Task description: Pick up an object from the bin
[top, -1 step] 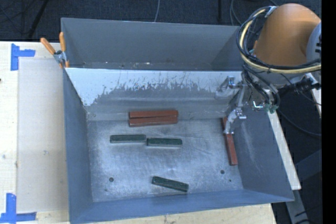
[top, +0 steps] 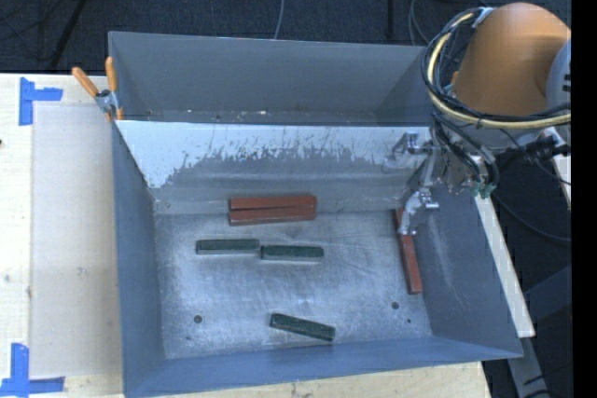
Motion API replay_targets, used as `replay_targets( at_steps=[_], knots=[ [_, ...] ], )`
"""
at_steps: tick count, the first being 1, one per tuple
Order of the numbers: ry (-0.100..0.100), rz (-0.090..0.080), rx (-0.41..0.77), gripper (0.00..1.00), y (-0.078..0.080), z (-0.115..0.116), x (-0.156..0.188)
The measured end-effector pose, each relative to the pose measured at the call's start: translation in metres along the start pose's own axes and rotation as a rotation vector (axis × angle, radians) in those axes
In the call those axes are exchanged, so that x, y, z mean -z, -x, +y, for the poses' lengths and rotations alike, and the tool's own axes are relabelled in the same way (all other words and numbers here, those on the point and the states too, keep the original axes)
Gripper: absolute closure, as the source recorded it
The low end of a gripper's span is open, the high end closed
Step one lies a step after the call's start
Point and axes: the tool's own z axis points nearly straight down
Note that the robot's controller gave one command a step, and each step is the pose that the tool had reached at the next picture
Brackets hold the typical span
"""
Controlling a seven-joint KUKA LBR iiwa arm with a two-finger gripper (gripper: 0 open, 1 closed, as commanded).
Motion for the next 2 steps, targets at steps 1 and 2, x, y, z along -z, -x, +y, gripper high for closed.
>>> replay_targets(
  at_steps=[1, 2],
  knots=[
    [-0.001, -0.004, 0.287, 0.0, 0.003, -0.009, -0.033],
    [0.0, -0.003, 0.614, 0.0, 0.009, -0.06, -0.064]
  ],
)
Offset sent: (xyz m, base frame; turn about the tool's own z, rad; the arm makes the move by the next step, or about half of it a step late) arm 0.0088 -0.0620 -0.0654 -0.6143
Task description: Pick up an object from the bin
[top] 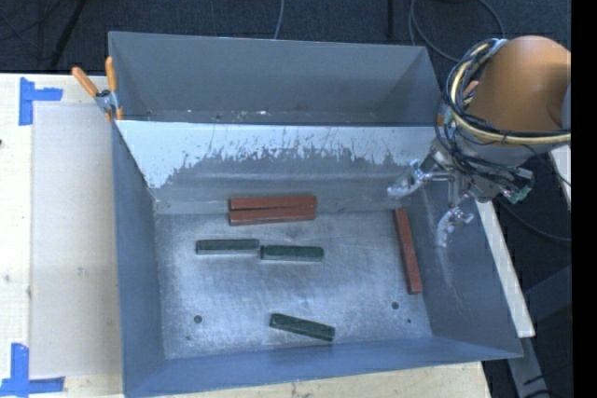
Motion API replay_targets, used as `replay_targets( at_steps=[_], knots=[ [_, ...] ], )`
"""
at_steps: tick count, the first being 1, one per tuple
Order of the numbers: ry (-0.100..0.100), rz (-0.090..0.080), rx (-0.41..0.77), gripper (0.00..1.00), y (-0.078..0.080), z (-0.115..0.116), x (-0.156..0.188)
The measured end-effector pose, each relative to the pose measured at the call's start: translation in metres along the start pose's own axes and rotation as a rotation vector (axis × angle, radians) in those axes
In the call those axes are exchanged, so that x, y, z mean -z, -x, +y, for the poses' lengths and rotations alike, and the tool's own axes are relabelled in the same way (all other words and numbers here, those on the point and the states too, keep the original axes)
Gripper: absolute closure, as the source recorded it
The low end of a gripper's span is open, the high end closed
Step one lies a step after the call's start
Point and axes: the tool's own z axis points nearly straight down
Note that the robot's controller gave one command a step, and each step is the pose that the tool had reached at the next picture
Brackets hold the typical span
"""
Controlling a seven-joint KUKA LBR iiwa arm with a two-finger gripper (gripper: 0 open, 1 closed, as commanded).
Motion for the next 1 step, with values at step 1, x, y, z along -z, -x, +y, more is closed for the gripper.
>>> replay_targets(
  at_steps=[1],
  knots=[
    [0.004, 0.003, 0.086, 0.0, 0.0035, -0.0042, -0.037]
  ],
)
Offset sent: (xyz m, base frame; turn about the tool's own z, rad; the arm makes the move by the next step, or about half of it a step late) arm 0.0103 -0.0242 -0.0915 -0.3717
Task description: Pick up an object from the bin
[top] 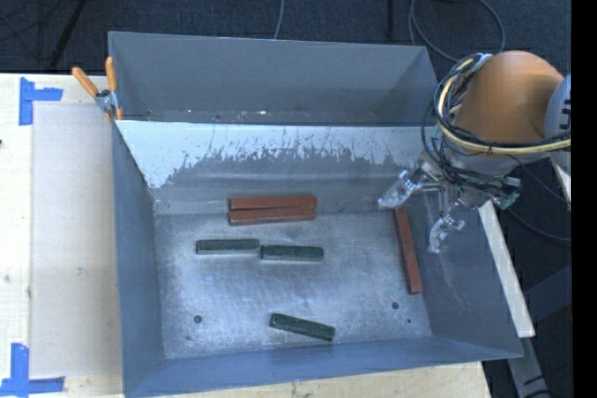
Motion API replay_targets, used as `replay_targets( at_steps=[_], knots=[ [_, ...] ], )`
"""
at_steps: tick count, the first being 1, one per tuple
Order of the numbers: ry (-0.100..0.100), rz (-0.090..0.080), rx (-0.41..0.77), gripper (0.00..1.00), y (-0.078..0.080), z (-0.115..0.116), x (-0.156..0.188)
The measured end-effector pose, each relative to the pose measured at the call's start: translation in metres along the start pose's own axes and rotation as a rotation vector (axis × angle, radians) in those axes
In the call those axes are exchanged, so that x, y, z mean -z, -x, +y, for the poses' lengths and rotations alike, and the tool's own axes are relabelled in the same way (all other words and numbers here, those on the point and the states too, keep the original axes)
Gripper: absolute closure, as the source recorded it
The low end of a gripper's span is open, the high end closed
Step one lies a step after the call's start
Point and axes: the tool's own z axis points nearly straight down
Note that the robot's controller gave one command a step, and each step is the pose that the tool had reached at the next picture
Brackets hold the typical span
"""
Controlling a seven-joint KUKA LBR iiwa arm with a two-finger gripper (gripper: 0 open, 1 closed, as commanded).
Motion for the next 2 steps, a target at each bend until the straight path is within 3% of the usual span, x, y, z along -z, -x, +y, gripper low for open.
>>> replay_targets(
  at_steps=[1, 2],
  knots=[
    [0.018, -0.019, 0.26, 0.0, 0.0034, -0.0076, -0.0383],
    [-0.001, -0.005, 0.263, 1.0, -0.0042, -0.0122, -0.0329]
  ],
)
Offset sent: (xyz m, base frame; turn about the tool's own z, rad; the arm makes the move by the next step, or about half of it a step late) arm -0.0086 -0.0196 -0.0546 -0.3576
